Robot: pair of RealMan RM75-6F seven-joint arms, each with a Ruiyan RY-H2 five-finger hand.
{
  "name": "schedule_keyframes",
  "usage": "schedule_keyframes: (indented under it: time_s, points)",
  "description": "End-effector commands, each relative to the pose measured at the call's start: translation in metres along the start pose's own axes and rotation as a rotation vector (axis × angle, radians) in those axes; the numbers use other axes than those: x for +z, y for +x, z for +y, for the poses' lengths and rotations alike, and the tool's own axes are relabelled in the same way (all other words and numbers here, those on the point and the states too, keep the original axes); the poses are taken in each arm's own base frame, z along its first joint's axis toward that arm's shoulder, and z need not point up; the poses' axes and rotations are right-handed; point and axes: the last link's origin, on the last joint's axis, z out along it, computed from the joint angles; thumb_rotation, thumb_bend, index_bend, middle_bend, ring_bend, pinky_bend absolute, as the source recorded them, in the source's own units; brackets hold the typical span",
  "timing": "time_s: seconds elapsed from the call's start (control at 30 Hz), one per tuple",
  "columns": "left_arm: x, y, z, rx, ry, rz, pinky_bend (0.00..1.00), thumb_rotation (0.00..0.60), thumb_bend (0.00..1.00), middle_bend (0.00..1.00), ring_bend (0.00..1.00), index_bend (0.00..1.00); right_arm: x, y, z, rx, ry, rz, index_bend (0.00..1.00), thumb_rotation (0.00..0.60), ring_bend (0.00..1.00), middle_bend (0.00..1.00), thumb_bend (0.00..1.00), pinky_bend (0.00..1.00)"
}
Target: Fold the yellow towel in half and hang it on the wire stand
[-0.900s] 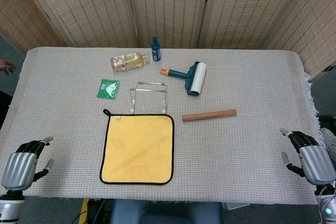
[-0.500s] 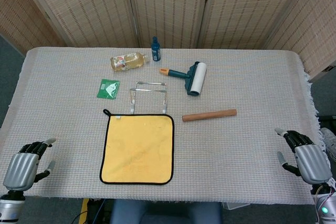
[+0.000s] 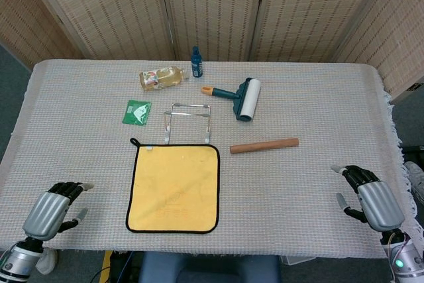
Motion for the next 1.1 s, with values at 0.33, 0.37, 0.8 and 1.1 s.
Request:
schedule_keyframes:
  time_s: [0.33,0.37,0.8,1.1]
  points:
    - [0.014,-0.030,0.027,-0.005,-0.216,-0.133,0.81,0.600,0.38,0.70,0.63,0.34,0.005,-0.006,-0.012,0.009,0.048,-0.041,0.31,0.600,0.26,0.34,0.46,0.26]
    - [0.016,-0.033,0.030,0.008,-0.236,-0.137,0.84,0.600,0.38,0.72,0.65,0.34,0.006,-0.007,-0.013,0.009,0.051,-0.043,0.32,0.600,0.26,0.35,0.46,0.26]
    - [0.027,-0.061,0.049,0.077,-0.339,-0.230,0.93,0.600,0.38,0.81,0.74,0.36,0.005,-0.008,-0.013,0.012,0.046,-0.047,0.34,0.600,0.28,0.35,0.46,0.26]
    - [0.029,-0.073,0.052,0.115,-0.330,-0.249,0.93,0.600,0.26,0.81,0.74,0.35,0.004,-0.008,-0.011,0.017,0.042,-0.045,0.34,0.600,0.28,0.35,0.46,0.26]
